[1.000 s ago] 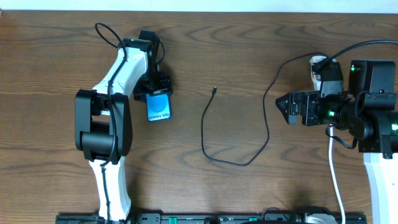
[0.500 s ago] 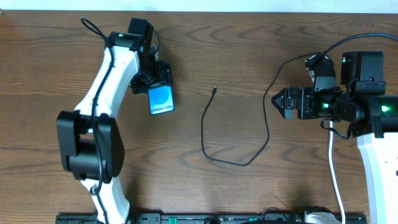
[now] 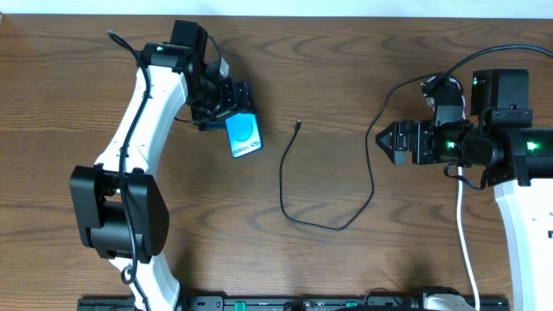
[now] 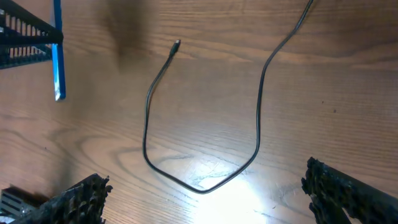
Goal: Plug charger to phone and switch on socket
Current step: 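Lift the phone upright with the left gripper, bottom edge facing right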
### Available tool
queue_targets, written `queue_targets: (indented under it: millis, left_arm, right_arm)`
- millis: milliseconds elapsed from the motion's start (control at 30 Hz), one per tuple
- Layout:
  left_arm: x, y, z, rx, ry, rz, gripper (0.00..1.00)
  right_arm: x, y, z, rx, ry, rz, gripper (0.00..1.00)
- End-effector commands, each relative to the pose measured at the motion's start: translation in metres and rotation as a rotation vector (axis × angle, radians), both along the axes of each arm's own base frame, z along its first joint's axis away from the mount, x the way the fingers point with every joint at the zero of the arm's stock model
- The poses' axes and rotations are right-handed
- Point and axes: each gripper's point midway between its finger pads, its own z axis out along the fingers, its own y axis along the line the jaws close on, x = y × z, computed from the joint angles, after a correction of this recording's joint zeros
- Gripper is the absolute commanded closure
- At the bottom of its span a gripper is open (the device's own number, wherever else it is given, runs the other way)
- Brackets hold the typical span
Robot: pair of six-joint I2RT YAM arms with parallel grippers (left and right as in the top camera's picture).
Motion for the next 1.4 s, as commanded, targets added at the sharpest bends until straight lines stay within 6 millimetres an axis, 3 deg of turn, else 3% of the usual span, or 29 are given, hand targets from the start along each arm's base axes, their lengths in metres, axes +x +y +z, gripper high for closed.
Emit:
queue_targets:
  millis: [0, 333, 567, 933, 1367]
  left_arm:
    - [-0.005, -0.019, 0.028, -0.158, 0.000, -0.013, 0.26]
    - [-0.014, -0.044, 0.053, -0.362, 0.053, -0.029, 0.32]
    - [-0.015, -0.045, 0.056, -0.380, 0.064, -0.024, 0.32]
    - [-0.017, -0.051, 0.078, -0.532, 0.085, -0.034, 0.34]
    - [-0.020, -0.056, 0.088, -0.598, 0.231, 0.071, 0.37]
  right_arm:
    - [-0.001, 0.004, 0.000, 0.011, 0.000, 0.019, 0.01]
    - [-0.002, 0.004, 0.000, 0.011, 0.002, 0.019, 0.01]
    - [-0.003, 0.004, 0.000, 0.011, 0.008, 0.019, 0.01]
    - [-0.007, 0.005, -0.002, 0.018, 0.028, 0.022, 0.01]
    - [-0.008, 0.005, -0.002, 0.018, 0.028, 0.022, 0.01]
